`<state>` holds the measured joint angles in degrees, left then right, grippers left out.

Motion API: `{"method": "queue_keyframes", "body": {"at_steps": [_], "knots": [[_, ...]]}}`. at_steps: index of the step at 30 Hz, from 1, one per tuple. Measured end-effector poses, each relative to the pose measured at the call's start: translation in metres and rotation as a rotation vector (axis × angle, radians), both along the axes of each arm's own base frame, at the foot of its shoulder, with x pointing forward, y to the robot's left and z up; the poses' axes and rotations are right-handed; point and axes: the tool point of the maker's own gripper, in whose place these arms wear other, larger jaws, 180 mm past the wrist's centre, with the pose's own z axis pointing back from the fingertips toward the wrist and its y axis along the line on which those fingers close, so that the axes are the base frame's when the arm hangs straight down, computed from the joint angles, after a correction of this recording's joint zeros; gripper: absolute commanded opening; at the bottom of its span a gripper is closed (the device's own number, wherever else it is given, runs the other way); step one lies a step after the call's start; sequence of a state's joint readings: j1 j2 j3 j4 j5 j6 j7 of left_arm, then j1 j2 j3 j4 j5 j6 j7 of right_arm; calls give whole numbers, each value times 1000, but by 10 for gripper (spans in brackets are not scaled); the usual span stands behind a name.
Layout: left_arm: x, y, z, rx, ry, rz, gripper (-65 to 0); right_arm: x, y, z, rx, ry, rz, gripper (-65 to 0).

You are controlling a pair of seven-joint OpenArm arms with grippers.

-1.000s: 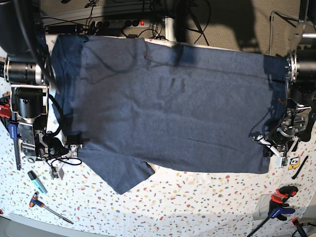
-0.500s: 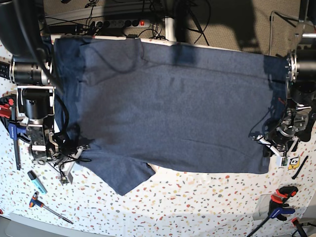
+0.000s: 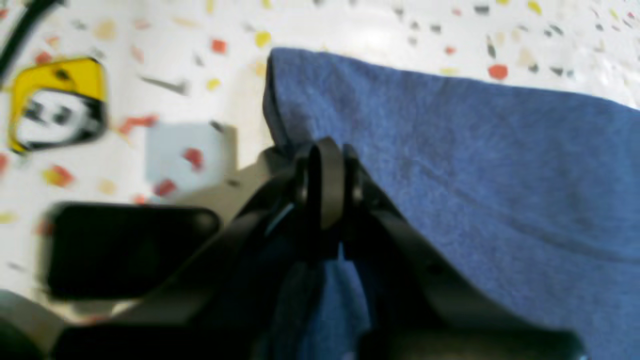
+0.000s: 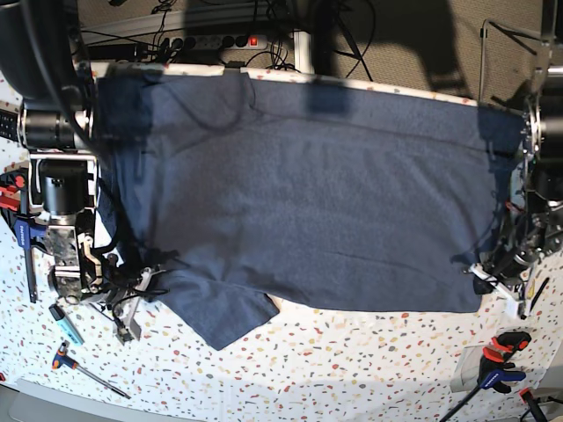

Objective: Fold the T-shirt properly
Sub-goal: 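Lift both held corners and fold them over onto the shirt's other half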

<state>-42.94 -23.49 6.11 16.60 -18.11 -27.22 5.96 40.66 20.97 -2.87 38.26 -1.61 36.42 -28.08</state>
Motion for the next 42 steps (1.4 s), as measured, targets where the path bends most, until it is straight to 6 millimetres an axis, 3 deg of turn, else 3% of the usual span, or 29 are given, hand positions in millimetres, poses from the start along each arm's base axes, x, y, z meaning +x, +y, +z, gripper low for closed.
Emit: {"method": "queue_keyframes", "body": {"at_steps": [5, 10, 18, 26, 33, 37, 42], "knots": [[1, 15, 26, 2, -40, -4, -650, -22, 14, -5, -23, -15, 48, -650], [-24, 17, 23, 31, -44, -47, -650, -51, 31, 0, 42, -90, 65, -650], [-60, 26, 25, 66, -65, -94, -650, -99, 11, 20, 64, -180, -7, -650], [-89, 10, 22, 30, -44, -145, -650, -136, -3, 48, 63, -266, -45, -650], [-117, 38, 32, 20, -61, -67, -650, -171, -17, 59, 51, -287, -87, -650], [-138, 32, 30, 29, -59, -91, -650, -188, -20, 64, 30, -287, -92, -650], [-166, 25, 11, 34, 1, -114, -650, -212, -17, 53, 5, -233, -76, -650]]}}
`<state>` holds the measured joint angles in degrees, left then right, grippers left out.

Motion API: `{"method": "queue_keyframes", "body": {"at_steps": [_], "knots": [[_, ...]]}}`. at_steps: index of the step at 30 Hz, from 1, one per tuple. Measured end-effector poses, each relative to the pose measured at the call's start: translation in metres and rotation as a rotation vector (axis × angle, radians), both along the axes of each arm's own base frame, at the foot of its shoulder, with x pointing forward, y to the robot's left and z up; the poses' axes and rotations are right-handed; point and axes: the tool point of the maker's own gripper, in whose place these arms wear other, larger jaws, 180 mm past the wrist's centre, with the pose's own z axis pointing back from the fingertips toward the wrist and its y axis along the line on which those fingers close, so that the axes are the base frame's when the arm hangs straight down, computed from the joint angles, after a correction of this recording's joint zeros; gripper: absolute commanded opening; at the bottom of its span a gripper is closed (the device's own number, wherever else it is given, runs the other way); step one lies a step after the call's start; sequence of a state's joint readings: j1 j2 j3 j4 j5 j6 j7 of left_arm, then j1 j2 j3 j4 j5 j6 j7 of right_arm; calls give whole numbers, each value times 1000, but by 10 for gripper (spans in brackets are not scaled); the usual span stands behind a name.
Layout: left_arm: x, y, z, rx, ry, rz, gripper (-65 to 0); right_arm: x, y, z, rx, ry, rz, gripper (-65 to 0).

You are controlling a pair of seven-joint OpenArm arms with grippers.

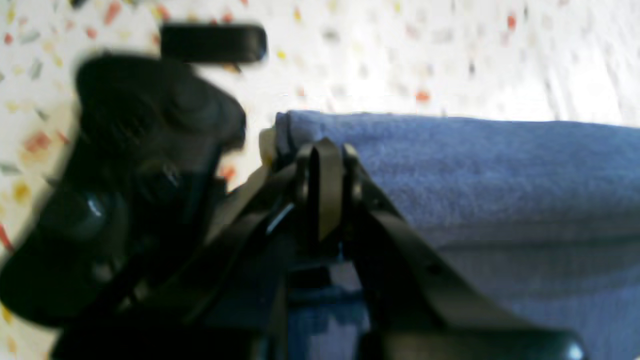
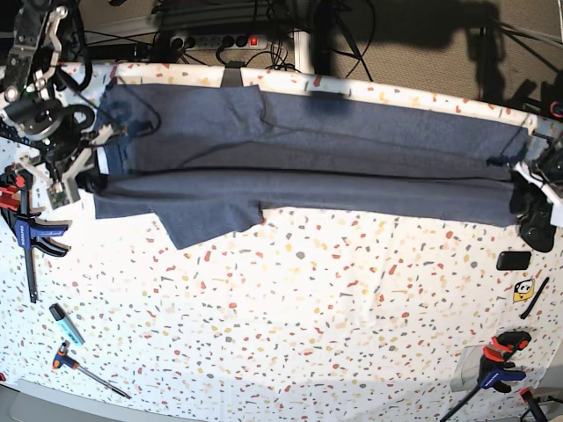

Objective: Fold the T-shirt properly
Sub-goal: 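Lift both held corners and fold them over onto the shirt's other half, then open the right gripper and lift it off the folded edge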

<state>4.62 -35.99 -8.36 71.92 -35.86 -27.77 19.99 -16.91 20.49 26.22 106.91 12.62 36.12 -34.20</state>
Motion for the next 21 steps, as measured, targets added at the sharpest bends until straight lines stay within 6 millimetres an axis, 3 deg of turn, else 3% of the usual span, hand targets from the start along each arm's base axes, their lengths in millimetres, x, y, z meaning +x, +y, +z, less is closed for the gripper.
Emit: {"method": "queue_keyframes", "body": {"at_steps": [11, 12, 13, 15, 17, 21], "knots": [[-14, 0, -15, 42, 43, -14, -650, -28, 3, -23, 33, 102, -6, -650], [-14, 1, -15, 53, 46, -17, -650, -28, 3, -23, 31, 108, -7, -614], [-15, 2, -17, 69, 51, -22, -597, -28, 3, -23, 31, 106, -7, -544], [-15, 2, -17, 75, 53, -23, -423, -28, 2, -23, 29, 108, -8, -401], [-15, 4, -17, 81, 54, -18, -312, -24, 3, -20, 38, 95, -7, -307], [-14, 4, -17, 80, 52, -17, -298, 2, 20, 5, 173, -8, 17, -294]]}}
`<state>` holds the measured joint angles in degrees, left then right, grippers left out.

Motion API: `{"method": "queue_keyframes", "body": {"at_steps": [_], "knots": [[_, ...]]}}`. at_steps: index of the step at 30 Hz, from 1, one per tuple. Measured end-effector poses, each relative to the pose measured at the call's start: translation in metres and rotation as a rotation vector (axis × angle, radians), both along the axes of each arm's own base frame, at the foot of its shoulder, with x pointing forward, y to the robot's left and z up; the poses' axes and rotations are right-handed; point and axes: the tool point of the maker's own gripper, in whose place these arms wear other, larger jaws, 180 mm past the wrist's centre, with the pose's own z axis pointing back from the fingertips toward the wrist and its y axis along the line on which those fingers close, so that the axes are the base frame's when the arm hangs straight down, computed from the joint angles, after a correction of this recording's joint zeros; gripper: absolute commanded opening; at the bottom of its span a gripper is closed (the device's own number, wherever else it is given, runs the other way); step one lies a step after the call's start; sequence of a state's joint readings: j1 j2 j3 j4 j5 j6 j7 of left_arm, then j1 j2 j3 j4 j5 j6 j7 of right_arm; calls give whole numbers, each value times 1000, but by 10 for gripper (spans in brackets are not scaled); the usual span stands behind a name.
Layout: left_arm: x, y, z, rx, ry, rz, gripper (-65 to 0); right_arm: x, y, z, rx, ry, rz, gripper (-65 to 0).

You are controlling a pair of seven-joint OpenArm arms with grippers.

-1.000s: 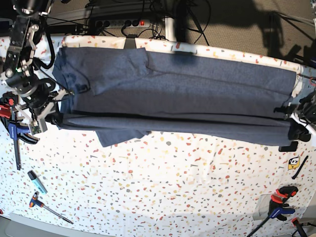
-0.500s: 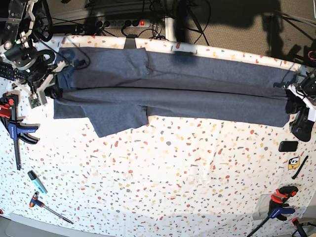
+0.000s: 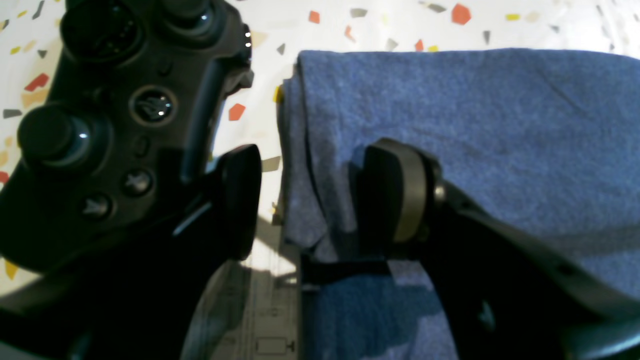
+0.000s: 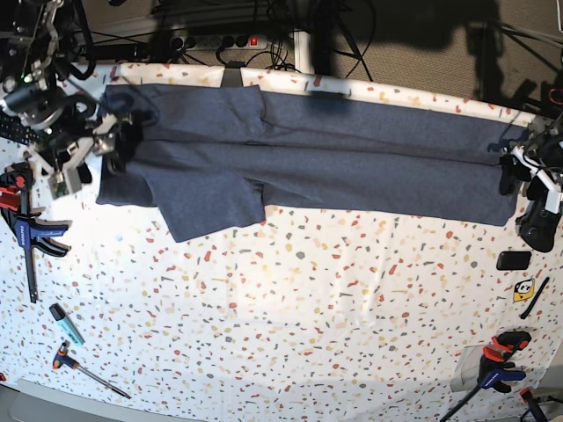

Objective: Fold the T-shirt properly
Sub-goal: 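Open the right gripper and lift it off the folded edge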

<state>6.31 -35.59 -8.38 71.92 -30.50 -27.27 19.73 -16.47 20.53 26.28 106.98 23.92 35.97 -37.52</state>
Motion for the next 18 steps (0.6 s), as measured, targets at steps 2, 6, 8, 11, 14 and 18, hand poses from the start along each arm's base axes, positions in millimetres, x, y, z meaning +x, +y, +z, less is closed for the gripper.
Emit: {"method": "queue_keyframes", "body": {"at_steps": [2, 6, 8, 11, 14, 18], "knots": [[0, 1, 0, 2, 0, 0, -298, 15, 5, 13, 38, -32, 4, -294], [2, -1, 3, 3, -9, -7, -298, 42, 1, 19, 69, -38, -38, -294], [3, -3, 6, 3, -15, -11, -298, 54, -3, 9, 91, -16, -56, -294], [5, -3, 8, 2, -25, -11, -298, 72, -4, -11, 125, 42, -69, -294], [7, -4, 10, -3, -45, -10, -298, 92, 9, -20, 155, 69, -41, -294], [7, -4, 10, -5, -45, -10, -298, 113, 33, -31, 156, 113, 25, -295]]}}
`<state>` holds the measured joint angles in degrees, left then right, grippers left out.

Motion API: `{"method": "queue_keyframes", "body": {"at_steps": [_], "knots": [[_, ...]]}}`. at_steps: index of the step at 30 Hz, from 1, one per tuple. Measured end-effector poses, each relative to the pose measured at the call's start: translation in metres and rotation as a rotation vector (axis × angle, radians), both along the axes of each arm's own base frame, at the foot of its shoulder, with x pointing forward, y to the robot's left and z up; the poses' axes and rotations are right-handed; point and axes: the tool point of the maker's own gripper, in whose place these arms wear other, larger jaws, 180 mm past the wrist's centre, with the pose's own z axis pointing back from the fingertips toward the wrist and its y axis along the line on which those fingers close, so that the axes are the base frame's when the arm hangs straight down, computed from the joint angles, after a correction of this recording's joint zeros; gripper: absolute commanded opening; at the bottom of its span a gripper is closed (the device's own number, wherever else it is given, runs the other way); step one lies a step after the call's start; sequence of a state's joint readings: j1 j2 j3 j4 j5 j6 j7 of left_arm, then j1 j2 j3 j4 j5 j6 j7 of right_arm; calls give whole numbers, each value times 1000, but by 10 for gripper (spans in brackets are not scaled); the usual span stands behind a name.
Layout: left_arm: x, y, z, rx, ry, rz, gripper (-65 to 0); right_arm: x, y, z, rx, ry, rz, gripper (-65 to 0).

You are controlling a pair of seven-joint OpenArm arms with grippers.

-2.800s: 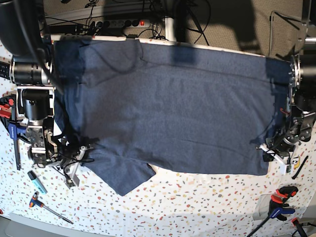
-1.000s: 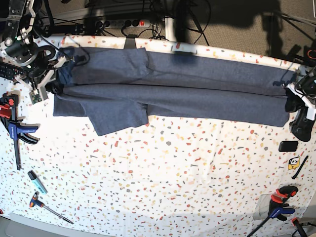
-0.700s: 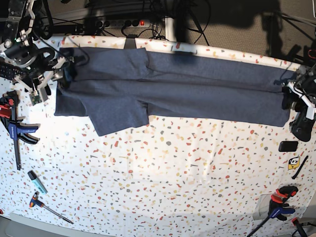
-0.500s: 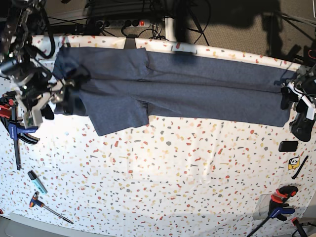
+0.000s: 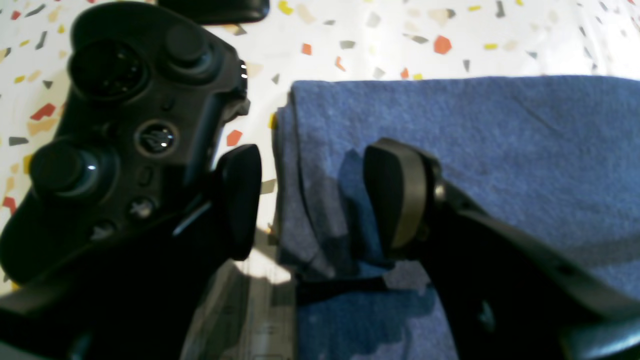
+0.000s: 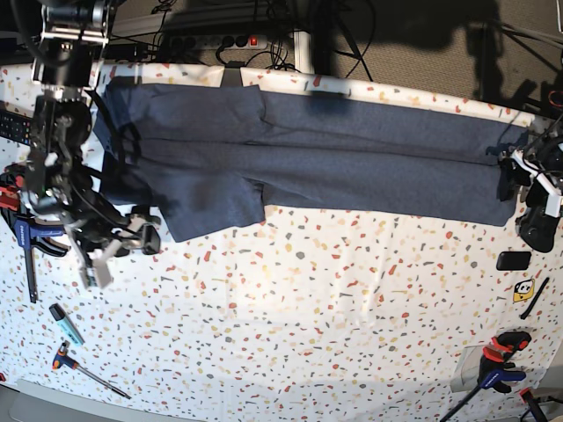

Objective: Fold the T-shirt properly
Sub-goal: 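Open the right gripper and lift it off the folded edge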

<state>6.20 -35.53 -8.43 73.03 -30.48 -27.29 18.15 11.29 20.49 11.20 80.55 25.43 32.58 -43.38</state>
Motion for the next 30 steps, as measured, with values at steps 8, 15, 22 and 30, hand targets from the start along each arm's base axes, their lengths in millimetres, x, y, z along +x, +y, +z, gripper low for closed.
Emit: {"method": "queue_keyframes", "body": {"at_steps": [8, 15, 22, 30], "knots": [[0, 0, 0, 0, -1, 0, -298, 25, 43, -36, 11, 109, 48, -295], [0, 0, 0, 0, 0, 0, -298, 29, 47, -61, -48, 193, 41, -295], [0, 0, 0, 0, -1, 0, -298, 23, 48, -67, -50, 237, 44, -418], [0, 0, 0, 0, 0, 0, -298, 24, 46, -62, -91, 230, 54, -650]]}}
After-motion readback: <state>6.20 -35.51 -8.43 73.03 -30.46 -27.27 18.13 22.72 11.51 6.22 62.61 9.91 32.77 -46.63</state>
